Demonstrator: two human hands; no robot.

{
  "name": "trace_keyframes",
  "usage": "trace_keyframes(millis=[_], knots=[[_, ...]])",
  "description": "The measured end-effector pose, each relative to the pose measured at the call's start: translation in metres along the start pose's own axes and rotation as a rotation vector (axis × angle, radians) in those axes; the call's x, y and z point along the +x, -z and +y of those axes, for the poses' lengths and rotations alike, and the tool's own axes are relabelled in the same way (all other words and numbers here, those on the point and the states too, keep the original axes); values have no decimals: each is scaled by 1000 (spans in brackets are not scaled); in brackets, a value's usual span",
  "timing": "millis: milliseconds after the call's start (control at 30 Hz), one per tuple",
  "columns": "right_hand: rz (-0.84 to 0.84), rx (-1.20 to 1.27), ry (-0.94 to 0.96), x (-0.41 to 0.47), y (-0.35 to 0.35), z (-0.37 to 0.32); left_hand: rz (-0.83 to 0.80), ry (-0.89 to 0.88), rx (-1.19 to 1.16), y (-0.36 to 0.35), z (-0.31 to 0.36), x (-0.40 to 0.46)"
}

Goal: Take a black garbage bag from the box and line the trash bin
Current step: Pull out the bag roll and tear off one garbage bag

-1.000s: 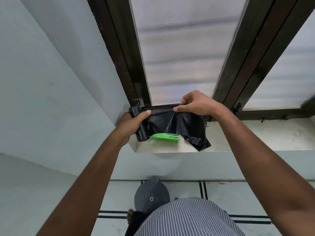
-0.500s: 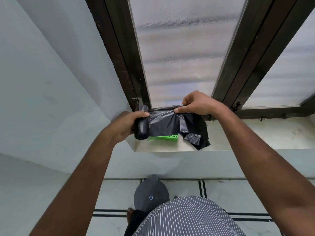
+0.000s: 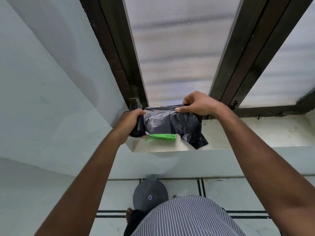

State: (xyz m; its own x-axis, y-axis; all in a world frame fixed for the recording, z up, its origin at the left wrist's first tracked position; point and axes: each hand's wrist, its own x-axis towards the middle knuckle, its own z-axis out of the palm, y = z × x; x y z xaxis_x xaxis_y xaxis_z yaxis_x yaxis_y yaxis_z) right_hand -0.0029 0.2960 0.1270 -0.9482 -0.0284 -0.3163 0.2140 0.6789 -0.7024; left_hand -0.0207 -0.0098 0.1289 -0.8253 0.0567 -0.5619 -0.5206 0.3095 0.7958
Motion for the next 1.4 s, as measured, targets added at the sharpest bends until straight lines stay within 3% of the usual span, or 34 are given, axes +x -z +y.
trace_keyframes(millis=[100,200,467,700,933,1133,1400], knots=[[16,2,10,0,-3,0,-114,55,-169,3,4,-4],[28,-1,10,0,-4,0,-135,7,-125,8,3,-3],[-7,22,-3,2,-16,-8,-34,-69,65,4,-6,0],[-36,11,23,4,-31,-20,26,-68,66,-6,-10,0],[-53,-16,20,5,-34,-22,-177,38,-140,7,-2,-4],[-81,-65,13,5,-33,-23,-122,-77,-13,16,-4,-5],[-97,-36,37,-1,-29,-19,-17,-82,114,12,-6,-11]])
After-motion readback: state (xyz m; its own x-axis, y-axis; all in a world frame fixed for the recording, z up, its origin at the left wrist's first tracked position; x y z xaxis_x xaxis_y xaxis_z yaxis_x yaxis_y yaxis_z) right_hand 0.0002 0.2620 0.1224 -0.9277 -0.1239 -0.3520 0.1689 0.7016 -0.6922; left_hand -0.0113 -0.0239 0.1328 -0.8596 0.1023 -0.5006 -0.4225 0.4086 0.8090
